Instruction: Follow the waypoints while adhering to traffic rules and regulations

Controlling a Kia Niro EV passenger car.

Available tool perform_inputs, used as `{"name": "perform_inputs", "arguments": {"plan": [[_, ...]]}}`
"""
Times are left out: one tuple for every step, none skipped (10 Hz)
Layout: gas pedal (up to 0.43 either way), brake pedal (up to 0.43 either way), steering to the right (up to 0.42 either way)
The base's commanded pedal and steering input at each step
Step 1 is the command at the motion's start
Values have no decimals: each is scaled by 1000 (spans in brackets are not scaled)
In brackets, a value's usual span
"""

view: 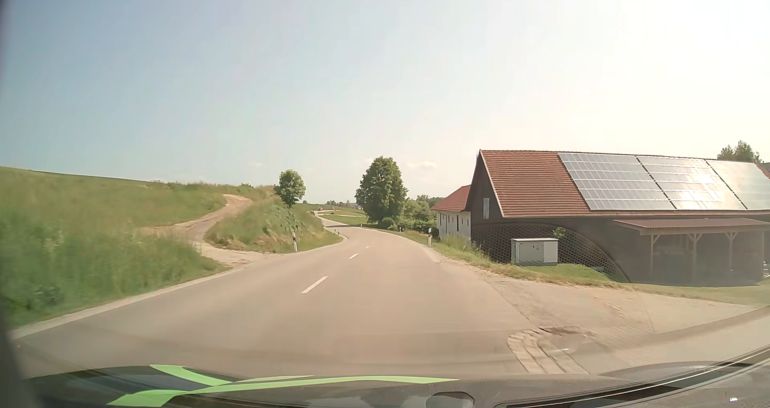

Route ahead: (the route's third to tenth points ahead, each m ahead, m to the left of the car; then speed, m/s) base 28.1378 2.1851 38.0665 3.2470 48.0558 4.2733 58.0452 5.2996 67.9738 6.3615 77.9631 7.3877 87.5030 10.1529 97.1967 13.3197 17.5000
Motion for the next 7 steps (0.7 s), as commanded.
{"name": "perform_inputs", "arguments": {"plan": [[98, 0, -13], [98, 0, -17], [87, 0, -17], [79, 0, -16], [67, 0, -16], [47, 0, -16], [0, 0, -15]]}}
